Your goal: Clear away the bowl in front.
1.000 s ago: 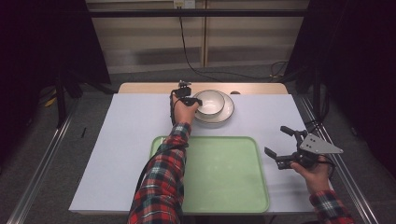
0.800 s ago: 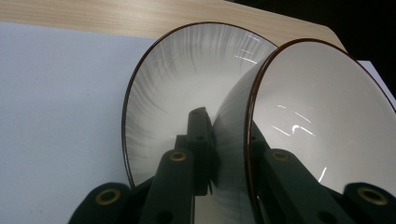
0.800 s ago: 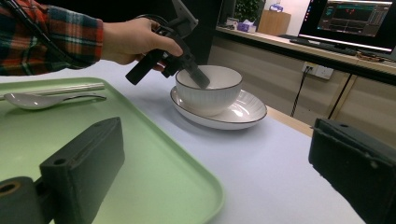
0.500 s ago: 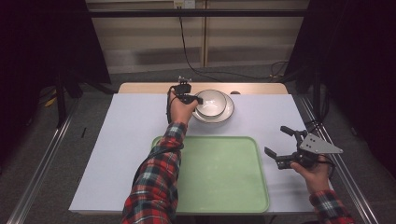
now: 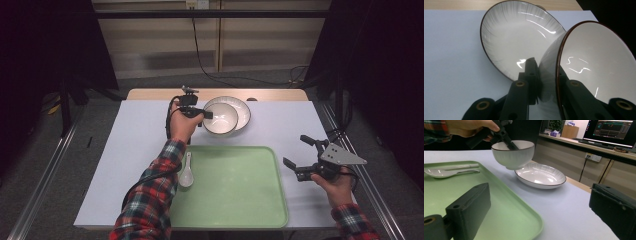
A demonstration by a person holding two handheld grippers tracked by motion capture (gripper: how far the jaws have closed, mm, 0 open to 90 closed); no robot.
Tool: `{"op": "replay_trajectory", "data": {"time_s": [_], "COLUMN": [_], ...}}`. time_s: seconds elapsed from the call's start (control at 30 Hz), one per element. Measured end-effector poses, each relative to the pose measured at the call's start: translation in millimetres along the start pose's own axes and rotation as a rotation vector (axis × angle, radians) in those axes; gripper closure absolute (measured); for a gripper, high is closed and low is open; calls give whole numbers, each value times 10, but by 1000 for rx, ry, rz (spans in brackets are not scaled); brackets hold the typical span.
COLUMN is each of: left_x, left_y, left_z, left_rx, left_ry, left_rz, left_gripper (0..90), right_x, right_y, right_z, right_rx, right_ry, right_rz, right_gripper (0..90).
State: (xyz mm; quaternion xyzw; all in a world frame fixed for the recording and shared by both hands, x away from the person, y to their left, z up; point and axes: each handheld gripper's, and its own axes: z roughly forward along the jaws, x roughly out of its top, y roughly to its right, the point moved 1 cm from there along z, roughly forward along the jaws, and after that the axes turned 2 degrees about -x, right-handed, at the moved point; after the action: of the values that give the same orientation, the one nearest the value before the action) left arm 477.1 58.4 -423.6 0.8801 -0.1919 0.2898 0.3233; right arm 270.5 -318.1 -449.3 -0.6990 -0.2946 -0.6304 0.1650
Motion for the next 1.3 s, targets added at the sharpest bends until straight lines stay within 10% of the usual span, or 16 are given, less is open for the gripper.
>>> {"op": "replay_trajectory", "data": {"time_s": [1.3], "left_x": [-881], "left_y": [270], "left_z": [-649], "left_rx": [-109], "left_ry": [-127], "left_rz": [95], "left_gripper": [802], "right_x": [-10], "right_y": [-8], "right_z": [19], "right_rx": [4], "right_ry": [-10], "right_rz": [-2], "right_gripper": [34]}}
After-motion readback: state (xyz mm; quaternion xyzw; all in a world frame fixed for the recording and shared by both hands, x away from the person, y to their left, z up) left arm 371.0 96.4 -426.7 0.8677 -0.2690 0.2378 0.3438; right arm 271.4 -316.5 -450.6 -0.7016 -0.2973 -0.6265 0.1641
